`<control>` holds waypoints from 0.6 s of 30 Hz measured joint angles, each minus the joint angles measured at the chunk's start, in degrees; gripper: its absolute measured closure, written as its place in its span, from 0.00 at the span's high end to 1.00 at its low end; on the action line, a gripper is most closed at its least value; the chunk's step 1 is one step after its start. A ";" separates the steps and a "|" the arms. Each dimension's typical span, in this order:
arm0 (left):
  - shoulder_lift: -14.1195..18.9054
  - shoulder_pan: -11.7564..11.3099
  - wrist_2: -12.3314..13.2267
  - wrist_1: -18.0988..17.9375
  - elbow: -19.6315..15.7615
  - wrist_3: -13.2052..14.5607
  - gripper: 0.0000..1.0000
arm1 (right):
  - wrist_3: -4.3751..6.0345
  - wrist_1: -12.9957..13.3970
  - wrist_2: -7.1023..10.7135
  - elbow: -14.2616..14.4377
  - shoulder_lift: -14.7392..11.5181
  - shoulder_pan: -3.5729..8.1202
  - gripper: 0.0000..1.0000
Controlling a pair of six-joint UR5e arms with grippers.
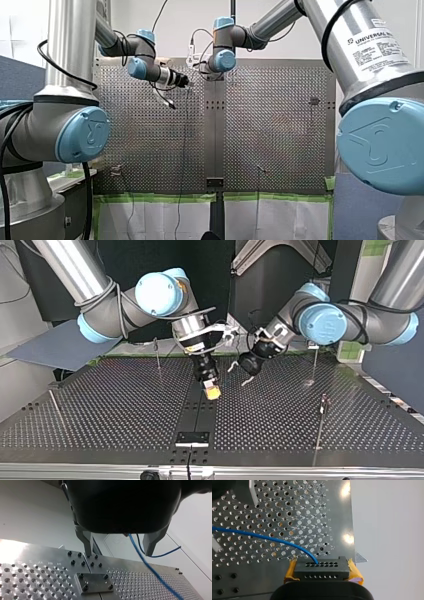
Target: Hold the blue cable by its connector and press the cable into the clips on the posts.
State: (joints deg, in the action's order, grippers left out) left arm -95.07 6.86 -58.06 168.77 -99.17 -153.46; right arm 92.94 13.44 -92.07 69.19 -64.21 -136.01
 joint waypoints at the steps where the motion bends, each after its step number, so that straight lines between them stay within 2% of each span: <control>1: -0.32 0.06 -0.03 0.00 0.31 -0.04 0.98 | 0.00 0.01 0.03 -0.01 0.00 -0.01 0.00; 7: -1.83 0.25 -0.20 -0.21 1.76 -0.25 0.98 | 0.04 -0.01 0.19 -0.02 0.01 -0.13 0.00; 18: -2.13 0.34 -0.18 -1.65 2.13 -1.11 0.98 | 0.15 0.02 0.22 -0.02 0.00 -0.18 0.00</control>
State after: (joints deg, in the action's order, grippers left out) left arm -97.19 7.21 -58.24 167.12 -97.04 -154.56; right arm 93.08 13.46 -91.85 69.18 -64.21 -136.19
